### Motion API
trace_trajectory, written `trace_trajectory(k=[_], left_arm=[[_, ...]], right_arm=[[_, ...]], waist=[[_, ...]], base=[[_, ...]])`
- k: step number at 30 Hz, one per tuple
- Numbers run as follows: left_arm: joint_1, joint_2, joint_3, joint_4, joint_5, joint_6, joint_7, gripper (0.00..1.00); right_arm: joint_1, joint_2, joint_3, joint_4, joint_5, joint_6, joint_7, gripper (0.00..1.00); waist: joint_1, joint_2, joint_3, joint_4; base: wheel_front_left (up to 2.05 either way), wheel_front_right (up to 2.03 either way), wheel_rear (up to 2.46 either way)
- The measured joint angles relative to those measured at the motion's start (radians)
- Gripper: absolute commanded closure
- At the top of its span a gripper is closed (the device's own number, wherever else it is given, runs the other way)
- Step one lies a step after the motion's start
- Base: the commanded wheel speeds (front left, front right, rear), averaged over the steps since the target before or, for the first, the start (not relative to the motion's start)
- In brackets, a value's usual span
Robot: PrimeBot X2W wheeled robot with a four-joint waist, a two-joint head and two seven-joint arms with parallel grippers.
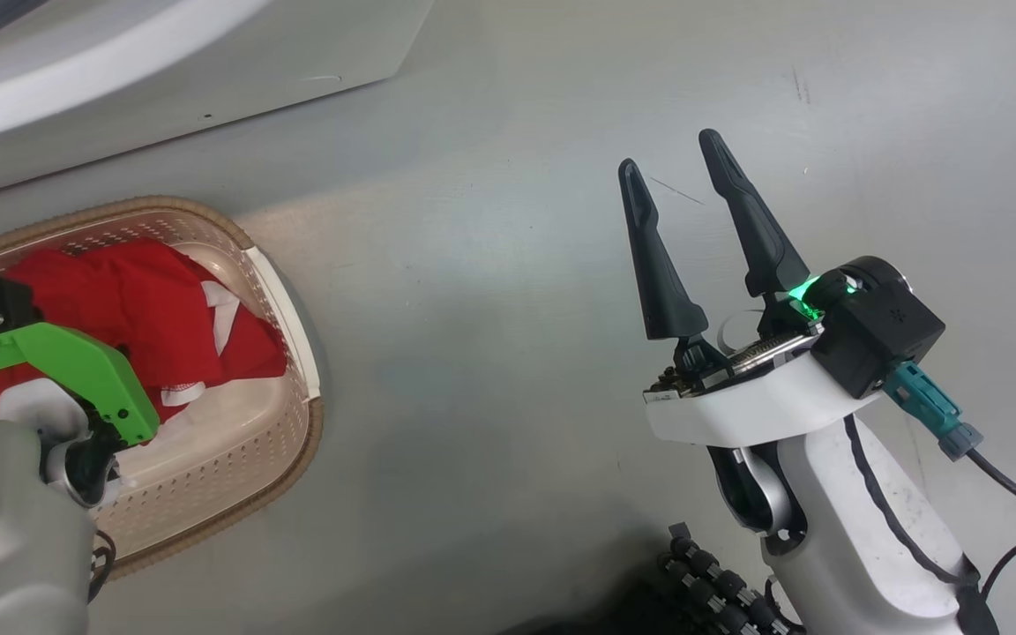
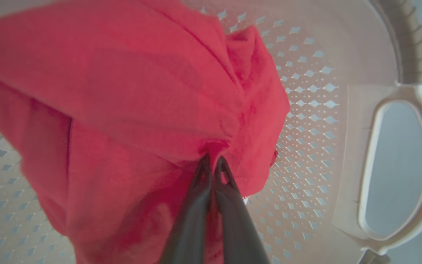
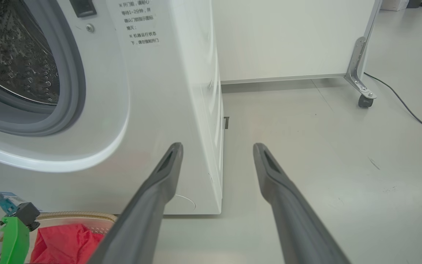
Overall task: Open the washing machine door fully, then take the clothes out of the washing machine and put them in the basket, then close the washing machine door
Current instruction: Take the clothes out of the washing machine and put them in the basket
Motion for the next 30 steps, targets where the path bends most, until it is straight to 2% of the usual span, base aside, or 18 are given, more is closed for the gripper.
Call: trace_trajectory(k=[1,2,3,16,30], left_arm=[[-0.003,-0.001,0.001,0.007,0.000,-0.001,-0.004,0.11],[-0.005,-0.003,0.000,0.014,0.000,-0.001,-0.009,0.02],[-0.005,-0.003,0.000,0.014,0.000,-0.001,-0.009,0.00],[-0.013,-0.038,-0.015,0.063,0.010,-0.018,-0.137,0.00],[0.017,-0.106,-0.055,-0.013,0.051,-0.045,-0.434,0.00]], right_arm=[[-0.004,0.000,-0.001,0.002,0.000,0.000,0.000,0.00],[-0.008,0.000,-0.002,0.003,0.000,-0.001,0.000,0.00],[-0.008,0.000,-0.002,0.003,0.000,-0.001,0.000,0.00],[-0.013,0.000,-0.040,0.040,-0.005,-0.001,0.000,0.00],[0.021,-0.001,-0.127,0.115,-0.079,0.003,0.000,0.00]], waist=[[0.0000,0.0000,-0.002,0.001],[0.0000,0.0000,-0.005,0.002],[0.0000,0.0000,-0.005,0.002],[-0.0001,0.0000,-0.072,0.049],[0.0000,0.0000,-0.195,0.146]], base=[[0.00,0.00,0.00],[0.00,0.00,0.00],[0.00,0.00,0.00],[0.00,0.00,0.00],[0.00,0.00,0.00]])
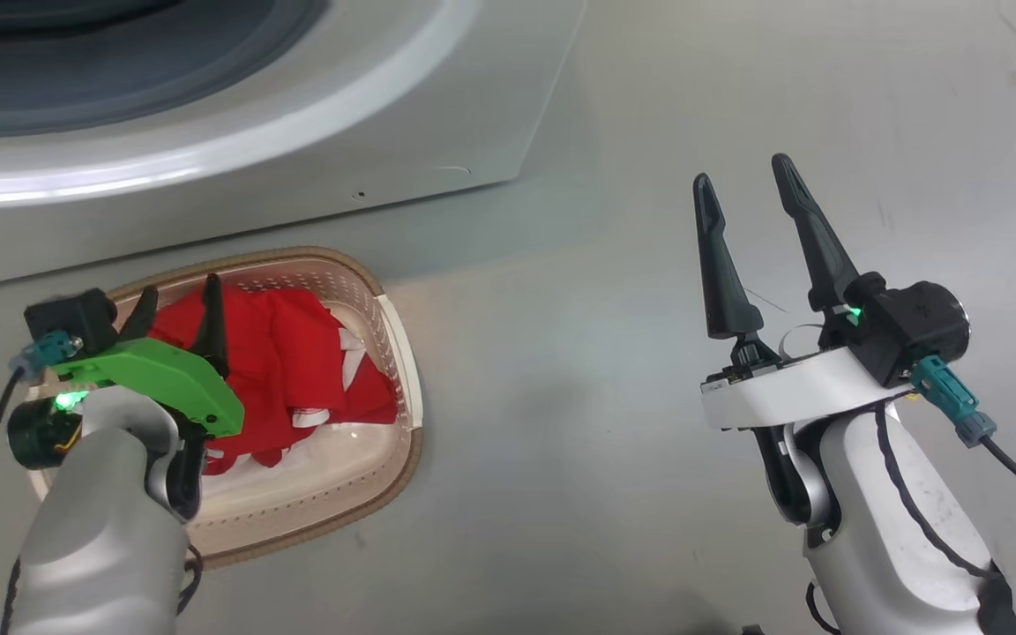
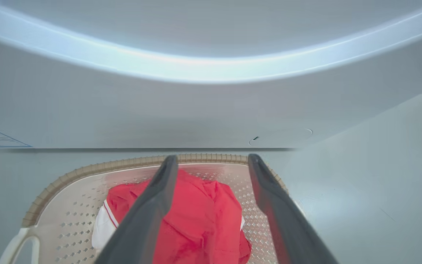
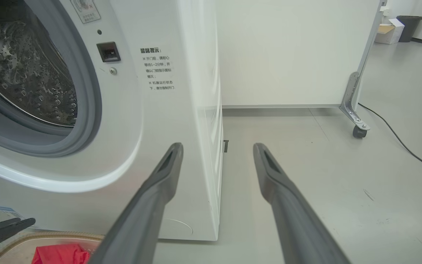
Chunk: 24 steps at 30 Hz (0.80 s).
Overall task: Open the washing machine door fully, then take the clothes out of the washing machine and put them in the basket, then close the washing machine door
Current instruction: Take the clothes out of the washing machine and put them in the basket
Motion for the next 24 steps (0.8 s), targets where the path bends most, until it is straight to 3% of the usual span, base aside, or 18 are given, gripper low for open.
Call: trace_trajectory(k=[6,24], left_arm=[[0.055,-0.018,-0.005,-0.056,0.001,-0.007,-0.129,0.00],[0.233,-0.010,-0.006,-0.389,0.125,0.009,-0.127,0.00]], right_arm=[[0.049,-0.015,-0.043,0.022,-0.011,0.007,0.000,0.00],[0.231,-0.013,-0.101,0.065,-0.031,0.024,0.000,0.00]], waist=[[0.0000,0.0000,-0.075,0.044],[-0.0001,0.0000,-0.326,0.147]], base=[[0.00,0.00,0.00],[0.00,0.00,0.00]])
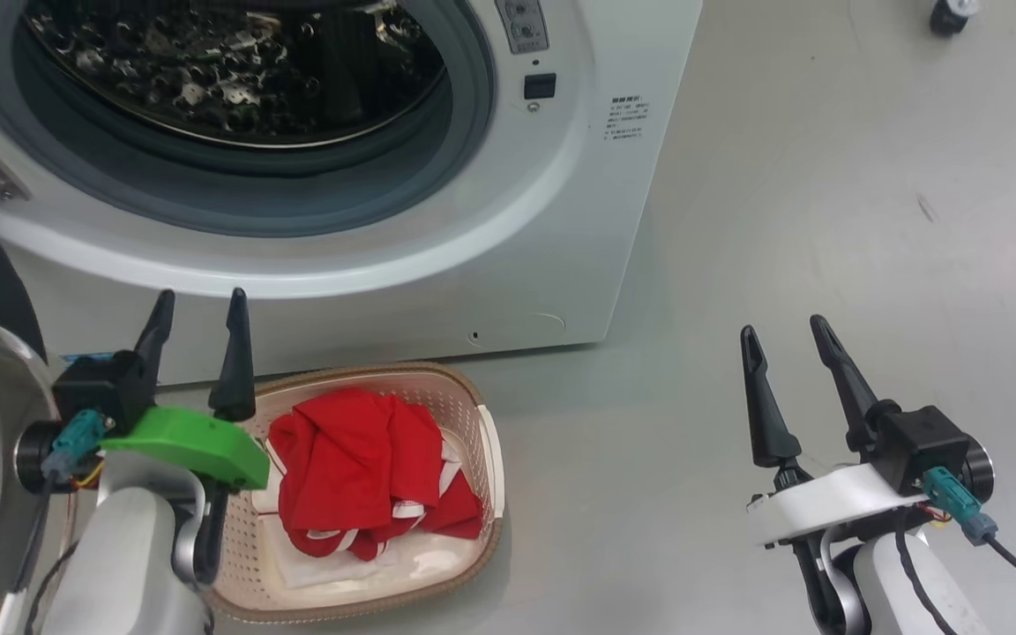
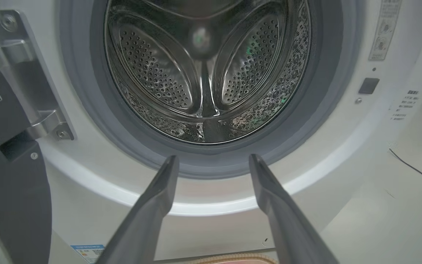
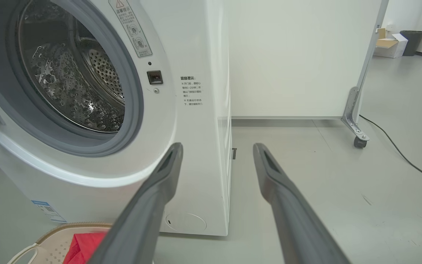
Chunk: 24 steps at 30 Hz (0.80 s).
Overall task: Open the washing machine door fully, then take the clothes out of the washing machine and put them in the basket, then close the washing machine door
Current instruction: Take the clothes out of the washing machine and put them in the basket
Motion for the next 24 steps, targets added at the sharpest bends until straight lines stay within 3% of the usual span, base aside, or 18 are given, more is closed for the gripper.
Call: trace_trajectory(k=[12,24], left_arm=[[0.269,-0.007,-0.003,-0.094,0.028,0.081,0.000,0.00],[0.398,-0.011,-0.004,-0.215,0.028,0.117,0.000,0.00]], right_arm=[[0.121,0.004,-0.019,0.001,-0.002,0.000,0.000,0.00],[0.194,0.010,-0.022,-0.026,-0.018,0.000,0.000,0.00]], waist=[[0.0000,0.0000,-0.148,0.043],[0.0000,0.0000,-0.212,0.060]], base=[[0.00,0.00,0.00],[0.00,0.00,0.00]])
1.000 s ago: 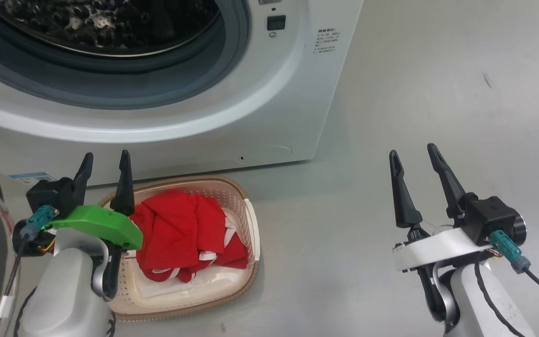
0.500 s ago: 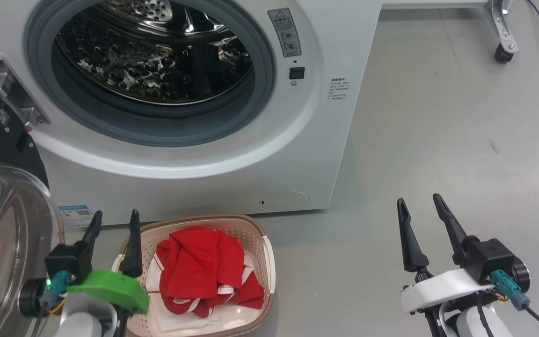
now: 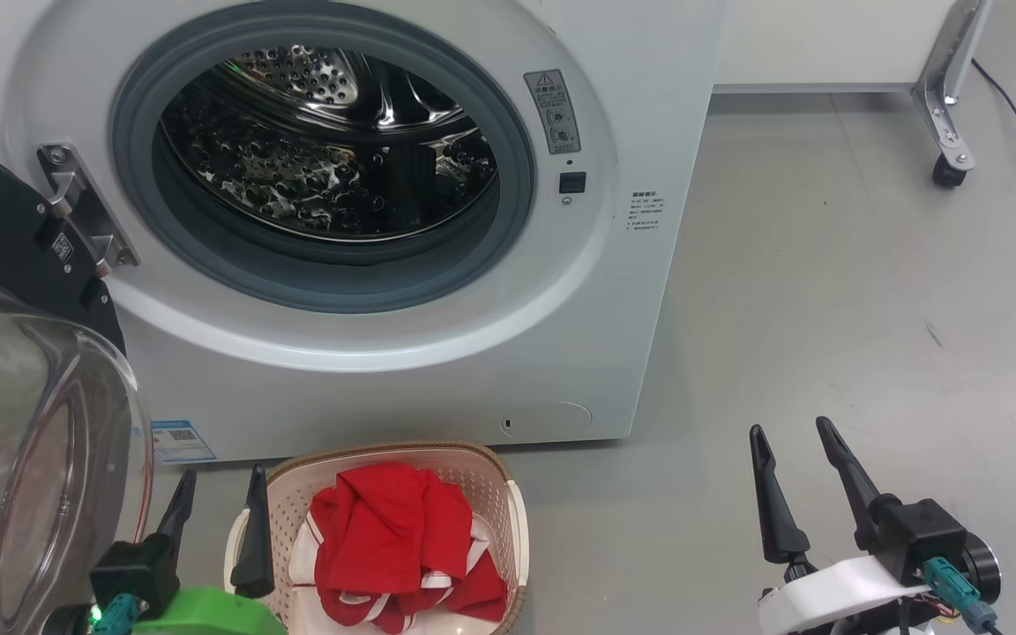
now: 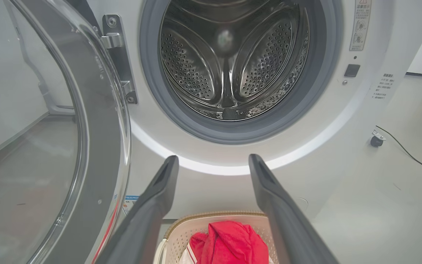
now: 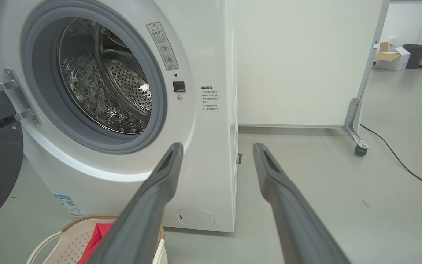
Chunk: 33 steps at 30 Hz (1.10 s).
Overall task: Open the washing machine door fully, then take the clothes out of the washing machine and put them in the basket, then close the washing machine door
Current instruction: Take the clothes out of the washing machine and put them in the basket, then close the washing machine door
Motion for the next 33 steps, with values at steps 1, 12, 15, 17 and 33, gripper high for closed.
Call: trace_trajectory(k=[1,12,15,17,33], left_arm=[[0.009,0.000,0.000,-0.009,0.000,0.002,0.000,0.00],[0.062,0.000,-0.018,-0.089,0.022,0.017,0.000,0.00],[0.066,0.000,-0.018,-0.103,0.025,0.023,0.000,0.00],[0.072,0.001,-0.019,-0.114,0.025,0.025,0.000,0.00],[0.113,0.007,-0.025,-0.182,0.052,0.044,0.019,0.00]], right_arm=[[0.003,0.001,-0.001,-0.001,0.000,0.000,0.000,0.00],[0.019,0.004,-0.006,-0.023,-0.005,-0.001,0.000,0.00],[0.020,0.004,-0.006,-0.026,-0.007,-0.001,0.000,0.00],[0.021,0.005,-0.006,-0.027,-0.007,-0.001,0.000,0.00],[0.024,0.007,-0.010,-0.035,-0.009,-0.001,0.000,0.00]], waist=[[0.0000,0.0000,-0.001,0.000],[0.0000,0.0000,0.001,-0.006],[0.0000,0.0000,0.003,-0.006],[0.0000,0.0000,0.005,-0.007],[0.0000,0.0000,0.013,-0.010]], base=[[0.00,0.00,0.00],[0.00,0.00,0.00],[0.00,0.00,0.00],[0.00,0.00,0.00],[-0.03,0.08,-0.05]])
